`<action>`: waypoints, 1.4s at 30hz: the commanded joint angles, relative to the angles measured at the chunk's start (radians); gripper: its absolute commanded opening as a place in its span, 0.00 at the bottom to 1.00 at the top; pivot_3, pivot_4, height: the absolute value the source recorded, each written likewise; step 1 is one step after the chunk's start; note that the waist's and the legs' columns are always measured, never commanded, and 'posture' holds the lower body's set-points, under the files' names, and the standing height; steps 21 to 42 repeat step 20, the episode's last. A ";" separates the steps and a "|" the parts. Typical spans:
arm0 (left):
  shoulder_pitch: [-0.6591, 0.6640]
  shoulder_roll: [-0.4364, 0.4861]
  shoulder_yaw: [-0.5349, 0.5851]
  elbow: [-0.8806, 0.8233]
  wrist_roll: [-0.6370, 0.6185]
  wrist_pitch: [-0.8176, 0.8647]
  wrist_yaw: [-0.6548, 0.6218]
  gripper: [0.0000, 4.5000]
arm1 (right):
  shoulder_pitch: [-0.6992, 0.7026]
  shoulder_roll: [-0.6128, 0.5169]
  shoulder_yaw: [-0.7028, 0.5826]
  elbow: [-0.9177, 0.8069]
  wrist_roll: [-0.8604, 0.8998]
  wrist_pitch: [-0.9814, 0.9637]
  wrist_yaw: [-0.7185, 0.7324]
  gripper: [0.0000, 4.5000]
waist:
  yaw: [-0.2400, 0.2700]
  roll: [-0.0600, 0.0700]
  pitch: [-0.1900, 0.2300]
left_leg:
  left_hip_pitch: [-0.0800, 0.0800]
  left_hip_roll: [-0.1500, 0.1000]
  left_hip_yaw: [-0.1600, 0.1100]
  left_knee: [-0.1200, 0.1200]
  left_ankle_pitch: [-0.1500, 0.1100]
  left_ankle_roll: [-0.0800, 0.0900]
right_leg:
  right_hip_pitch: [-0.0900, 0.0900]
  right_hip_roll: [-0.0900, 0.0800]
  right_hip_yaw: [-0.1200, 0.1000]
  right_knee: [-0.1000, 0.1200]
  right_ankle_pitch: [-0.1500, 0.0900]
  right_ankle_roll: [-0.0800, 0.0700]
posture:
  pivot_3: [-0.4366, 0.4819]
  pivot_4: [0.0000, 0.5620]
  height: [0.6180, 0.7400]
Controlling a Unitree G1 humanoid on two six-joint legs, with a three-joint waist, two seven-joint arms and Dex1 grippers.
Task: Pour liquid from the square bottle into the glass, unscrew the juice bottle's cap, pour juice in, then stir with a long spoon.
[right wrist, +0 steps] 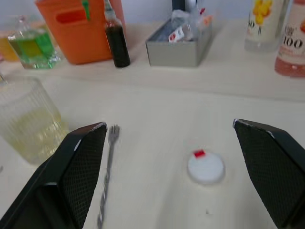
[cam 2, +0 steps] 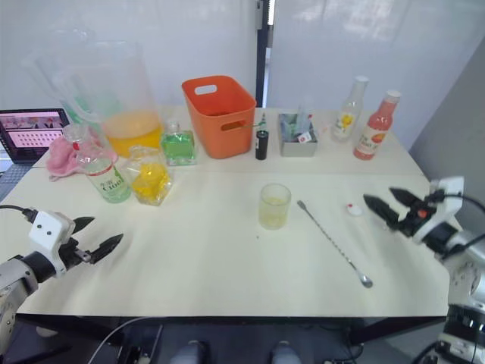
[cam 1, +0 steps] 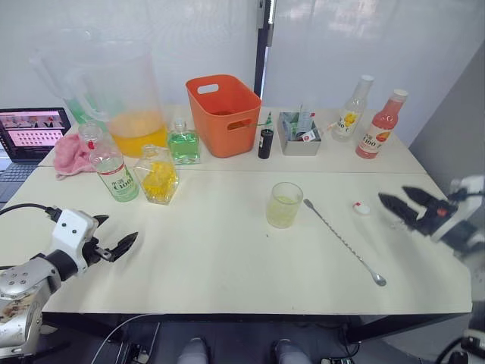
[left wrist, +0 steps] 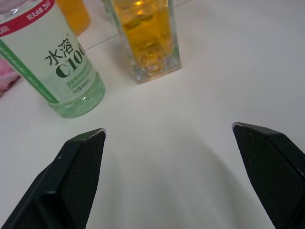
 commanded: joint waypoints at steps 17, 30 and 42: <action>0.103 -0.031 0.035 0.100 0.036 -0.180 -0.028 1.00 | 0.127 -0.078 0.015 0.218 -0.030 -0.441 0.087 1.00 | -0.020 0.000 0.000 | 0.004 0.000 0.001 0.000 -0.002 -0.006 | 0.002 0.000 0.000 0.000 -0.001 0.001 | 0.48 0.27 0.99; 0.089 -0.027 0.029 0.123 0.046 -0.188 -0.026 1.00 | 0.122 -0.081 0.022 0.217 -0.028 -0.448 0.078 1.00 | -0.022 0.000 0.000 | 0.004 0.000 0.001 -0.001 -0.002 -0.006 | 0.002 0.000 0.000 0.001 -0.001 0.001 | 0.48 0.27 0.99; 0.089 -0.027 0.029 0.123 0.046 -0.188 -0.026 1.00 | 0.122 -0.081 0.022 0.217 -0.028 -0.448 0.078 1.00 | -0.022 0.000 0.000 | 0.004 0.000 0.001 -0.001 -0.002 -0.006 | 0.002 0.000 0.000 0.001 -0.001 0.001 | 0.48 0.27 0.99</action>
